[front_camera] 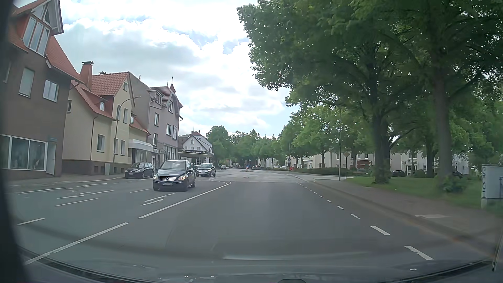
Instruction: Follow the waypoints while adhering to traffic rules and regulations
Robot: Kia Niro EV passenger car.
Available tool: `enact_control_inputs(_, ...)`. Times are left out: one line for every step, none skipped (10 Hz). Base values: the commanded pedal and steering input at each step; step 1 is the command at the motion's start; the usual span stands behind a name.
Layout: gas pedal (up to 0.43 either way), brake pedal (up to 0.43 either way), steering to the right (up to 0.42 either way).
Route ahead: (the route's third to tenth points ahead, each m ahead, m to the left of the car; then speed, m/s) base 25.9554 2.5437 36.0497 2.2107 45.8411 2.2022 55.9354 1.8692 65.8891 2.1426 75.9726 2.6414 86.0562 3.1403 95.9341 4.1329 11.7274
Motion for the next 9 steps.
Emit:
enact_control_inputs(0.28, 0.0, 0.004)
enact_control_inputs(0.268, 0.0, 0.003)
enact_control_inputs(0.26, 0.0, 0.004)
enact_control_inputs(0.248, 0.0, 0.004)
enact_control_inputs(0.248, 0.0, 0.003)
enact_control_inputs(0.24, 0.0, 0.003)
enact_control_inputs(0.228, 0.0, 0.004)
enact_control_inputs(0.197, 0.0, 0.003)
enact_control_inputs(0.189, 0.0, 0.003)
